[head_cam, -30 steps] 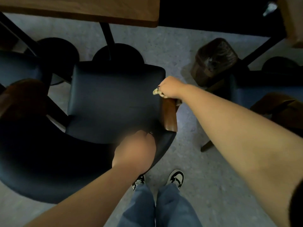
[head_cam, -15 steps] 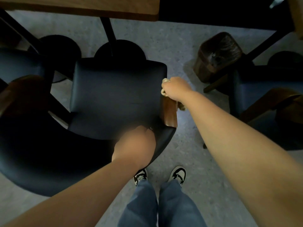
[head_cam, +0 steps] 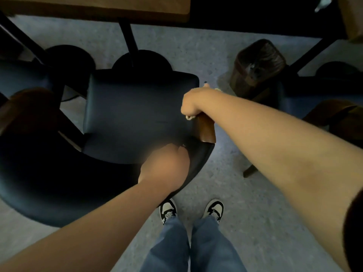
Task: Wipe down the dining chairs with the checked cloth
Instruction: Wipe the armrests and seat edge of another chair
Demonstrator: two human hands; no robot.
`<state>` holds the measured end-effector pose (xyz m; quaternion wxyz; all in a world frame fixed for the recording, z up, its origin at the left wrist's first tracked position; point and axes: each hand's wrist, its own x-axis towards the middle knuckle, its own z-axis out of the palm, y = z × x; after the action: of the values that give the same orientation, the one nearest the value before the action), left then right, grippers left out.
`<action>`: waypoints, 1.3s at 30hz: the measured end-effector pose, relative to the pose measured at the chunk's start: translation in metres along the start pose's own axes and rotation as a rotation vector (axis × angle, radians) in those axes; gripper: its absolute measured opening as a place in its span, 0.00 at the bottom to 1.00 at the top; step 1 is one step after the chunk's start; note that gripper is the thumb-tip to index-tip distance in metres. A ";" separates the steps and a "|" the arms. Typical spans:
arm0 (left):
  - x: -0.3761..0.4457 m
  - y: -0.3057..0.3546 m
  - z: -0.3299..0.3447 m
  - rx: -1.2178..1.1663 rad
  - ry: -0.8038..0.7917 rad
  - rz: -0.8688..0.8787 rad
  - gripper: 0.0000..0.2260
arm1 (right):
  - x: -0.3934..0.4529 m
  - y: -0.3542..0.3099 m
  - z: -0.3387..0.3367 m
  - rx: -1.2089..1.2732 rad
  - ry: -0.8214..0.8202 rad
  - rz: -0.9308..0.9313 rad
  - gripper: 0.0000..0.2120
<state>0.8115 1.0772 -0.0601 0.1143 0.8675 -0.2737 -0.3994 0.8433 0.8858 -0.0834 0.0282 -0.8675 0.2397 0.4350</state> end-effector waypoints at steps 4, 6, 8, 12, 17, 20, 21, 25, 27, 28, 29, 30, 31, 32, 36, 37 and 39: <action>0.000 -0.001 -0.001 -0.044 -0.008 -0.013 0.15 | -0.008 -0.028 0.016 -0.192 0.022 -0.036 0.22; 0.000 -0.002 -0.001 -0.049 -0.003 0.007 0.13 | -0.028 -0.039 0.033 -0.272 0.052 -0.120 0.21; -0.001 -0.002 -0.003 -0.098 -0.013 0.000 0.14 | -0.041 -0.037 0.033 -0.318 0.080 -0.159 0.20; -0.003 -0.001 -0.005 -0.126 -0.019 0.015 0.15 | -0.024 -0.001 0.001 0.151 0.145 0.060 0.06; -0.004 0.003 -0.006 -0.074 -0.030 0.010 0.16 | -0.023 0.014 0.031 0.857 0.340 0.315 0.13; -0.006 0.005 -0.006 -0.041 -0.027 0.004 0.14 | -0.047 0.002 0.062 1.443 0.372 0.522 0.16; -0.007 0.005 -0.006 -0.035 -0.023 0.005 0.14 | -0.053 -0.001 0.069 1.665 0.337 0.568 0.18; -0.006 0.007 -0.007 -0.038 -0.034 -0.006 0.15 | -0.056 -0.005 0.077 2.132 0.158 0.627 0.20; -0.005 0.007 -0.007 -0.042 -0.038 -0.012 0.15 | -0.057 -0.006 0.076 2.197 0.146 0.561 0.18; -0.005 0.007 -0.006 -0.040 -0.033 -0.013 0.15 | -0.057 -0.006 0.076 2.217 0.149 0.537 0.17; -0.006 0.007 -0.006 -0.037 -0.026 -0.012 0.15 | -0.057 -0.007 0.078 2.237 0.158 0.512 0.17; -0.005 0.007 -0.006 -0.035 -0.019 -0.012 0.15 | -0.059 -0.009 0.080 2.244 0.177 0.478 0.16; -0.005 0.007 -0.005 -0.036 -0.011 -0.013 0.15 | -0.061 -0.012 0.083 2.265 0.214 0.450 0.16; -0.003 0.006 -0.004 -0.034 -0.002 -0.015 0.14 | -0.064 -0.015 0.089 2.301 0.254 0.410 0.17; 0.006 0.001 0.000 -0.018 0.044 0.024 0.14 | -0.092 -0.037 0.110 2.226 0.517 0.249 0.19; 0.006 0.002 0.000 -0.058 0.059 0.022 0.15 | -0.101 -0.043 0.114 2.086 0.630 0.220 0.17; 0.005 -0.001 -0.002 -0.197 0.136 0.017 0.13 | -0.120 -0.049 0.119 1.761 0.837 0.093 0.14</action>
<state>0.8158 1.0749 -0.0621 0.2208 0.8746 -0.2322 -0.3638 0.7159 1.0069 -0.0724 0.5616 -0.6101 0.5037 -0.2422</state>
